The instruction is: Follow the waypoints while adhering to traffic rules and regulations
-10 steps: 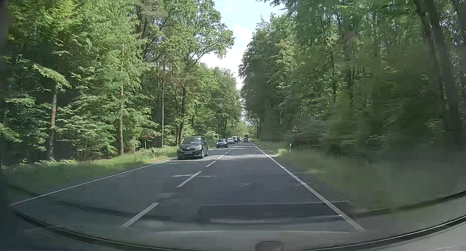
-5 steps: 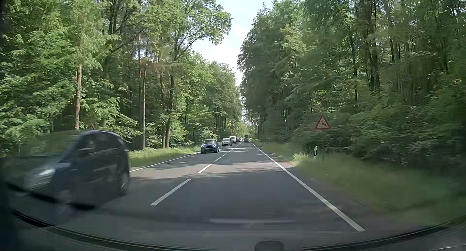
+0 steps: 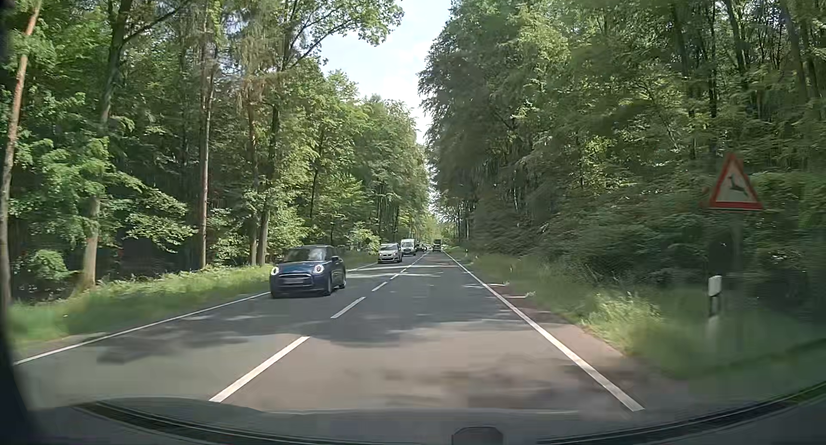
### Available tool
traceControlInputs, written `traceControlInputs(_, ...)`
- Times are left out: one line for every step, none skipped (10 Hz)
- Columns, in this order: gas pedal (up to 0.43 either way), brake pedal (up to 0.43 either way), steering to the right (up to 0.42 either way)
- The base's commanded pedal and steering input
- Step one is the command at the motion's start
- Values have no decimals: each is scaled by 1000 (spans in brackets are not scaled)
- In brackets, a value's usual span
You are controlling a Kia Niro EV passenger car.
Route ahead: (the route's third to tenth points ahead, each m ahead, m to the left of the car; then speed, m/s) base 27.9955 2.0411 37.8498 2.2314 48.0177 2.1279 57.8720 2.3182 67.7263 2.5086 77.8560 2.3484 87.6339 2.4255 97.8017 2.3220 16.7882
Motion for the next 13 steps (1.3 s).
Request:
traceControlInputs(59,30,-1)
traceControlInputs(59,30,-1)
traceControlInputs(59,37,-1)
traceControlInputs(59,37,-1)
traceControlInputs(59,37,-1)
traceControlInputs(59,37,-1)
traceControlInputs(59,37,-2)
traceControlInputs(59,30,-2)
traceControlInputs(59,30,-2)
traceControlInputs(59,37,-2)
traceControlInputs(59,37,-1)
traceControlInputs(59,37,-2)
traceControlInputs(59,30,-1)
